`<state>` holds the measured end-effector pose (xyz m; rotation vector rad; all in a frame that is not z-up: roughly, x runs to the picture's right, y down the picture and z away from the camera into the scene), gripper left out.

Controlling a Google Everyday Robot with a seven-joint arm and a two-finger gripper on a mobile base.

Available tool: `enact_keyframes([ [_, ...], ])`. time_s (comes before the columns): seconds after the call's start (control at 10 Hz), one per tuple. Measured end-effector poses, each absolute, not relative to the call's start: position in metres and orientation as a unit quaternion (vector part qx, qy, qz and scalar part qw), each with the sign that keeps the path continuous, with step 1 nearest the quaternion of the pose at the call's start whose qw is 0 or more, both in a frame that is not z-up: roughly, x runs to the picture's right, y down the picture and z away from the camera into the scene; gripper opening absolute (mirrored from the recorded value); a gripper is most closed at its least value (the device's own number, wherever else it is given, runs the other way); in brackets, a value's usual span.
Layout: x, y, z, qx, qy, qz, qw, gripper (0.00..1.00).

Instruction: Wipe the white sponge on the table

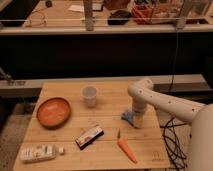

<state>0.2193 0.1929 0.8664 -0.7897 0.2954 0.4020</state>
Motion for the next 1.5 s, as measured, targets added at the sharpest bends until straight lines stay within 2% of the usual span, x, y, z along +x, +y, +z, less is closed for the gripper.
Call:
enact_keyframes([
  [1.5,0.232,0.210,0.851,-0.393,0.155,0.194,0.885,0.00],
])
